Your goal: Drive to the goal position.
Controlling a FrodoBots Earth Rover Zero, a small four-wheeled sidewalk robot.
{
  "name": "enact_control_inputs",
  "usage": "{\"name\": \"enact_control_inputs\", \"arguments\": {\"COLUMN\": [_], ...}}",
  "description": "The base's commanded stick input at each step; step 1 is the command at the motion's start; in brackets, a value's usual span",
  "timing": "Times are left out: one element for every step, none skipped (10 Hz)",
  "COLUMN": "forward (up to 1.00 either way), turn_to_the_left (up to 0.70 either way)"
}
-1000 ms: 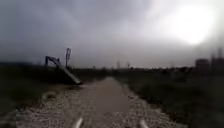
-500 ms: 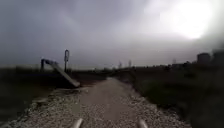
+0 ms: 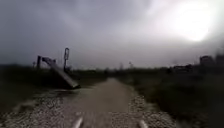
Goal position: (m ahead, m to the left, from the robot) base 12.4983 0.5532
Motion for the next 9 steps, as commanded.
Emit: {"name": "enact_control_inputs", "arguments": {"forward": [0.7, 0.7, 0.7, 0.7, 0.7, 0.7, 0.7, 0.7, 0.7], "turn_to_the_left": [-0.28, -0.08, 0.0, 0.0, 0.0, 0.0, 0.0, 0.0, 0.0]}}
